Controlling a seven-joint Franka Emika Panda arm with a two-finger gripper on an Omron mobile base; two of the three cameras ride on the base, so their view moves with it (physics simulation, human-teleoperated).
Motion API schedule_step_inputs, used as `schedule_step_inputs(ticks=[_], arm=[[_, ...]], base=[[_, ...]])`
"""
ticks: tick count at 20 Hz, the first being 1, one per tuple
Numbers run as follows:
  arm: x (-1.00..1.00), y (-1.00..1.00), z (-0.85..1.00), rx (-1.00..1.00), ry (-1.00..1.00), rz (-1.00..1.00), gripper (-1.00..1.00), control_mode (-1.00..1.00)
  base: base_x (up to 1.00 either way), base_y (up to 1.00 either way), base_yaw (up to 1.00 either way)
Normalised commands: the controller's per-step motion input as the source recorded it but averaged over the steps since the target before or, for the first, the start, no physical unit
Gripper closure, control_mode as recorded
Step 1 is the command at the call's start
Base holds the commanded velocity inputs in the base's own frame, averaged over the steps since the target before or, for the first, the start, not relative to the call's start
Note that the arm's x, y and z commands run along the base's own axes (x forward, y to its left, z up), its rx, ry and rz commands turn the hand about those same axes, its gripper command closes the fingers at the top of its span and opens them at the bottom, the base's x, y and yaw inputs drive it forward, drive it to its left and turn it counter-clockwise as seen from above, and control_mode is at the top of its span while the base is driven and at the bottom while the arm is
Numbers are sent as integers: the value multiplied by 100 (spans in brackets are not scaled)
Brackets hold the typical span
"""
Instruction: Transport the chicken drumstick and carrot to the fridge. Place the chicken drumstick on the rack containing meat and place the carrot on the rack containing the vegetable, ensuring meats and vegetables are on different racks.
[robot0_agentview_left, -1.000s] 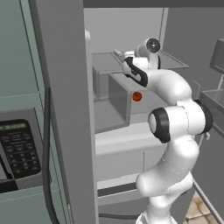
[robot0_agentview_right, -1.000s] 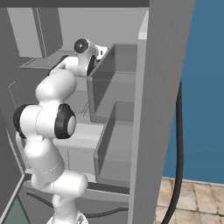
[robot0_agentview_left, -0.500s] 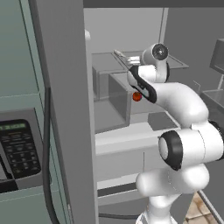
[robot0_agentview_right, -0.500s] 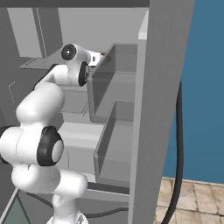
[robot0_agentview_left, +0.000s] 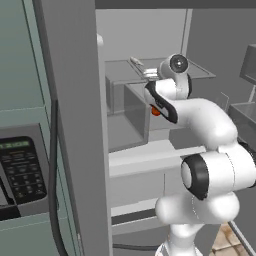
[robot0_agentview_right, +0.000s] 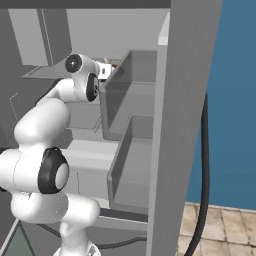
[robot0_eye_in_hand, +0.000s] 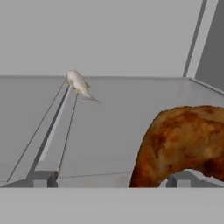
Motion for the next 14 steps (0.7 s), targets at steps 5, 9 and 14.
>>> schedule_step_inputs(ticks=[5,9,14], arm=[[100,-2,0,0,1,0,-100,-100],[79,-4,-2,0,7,0,-100,-100],[-15,-1,-16,0,18,0,-100,-100]], base=[[0,0,0],[0,0,0],[0,0,0]])
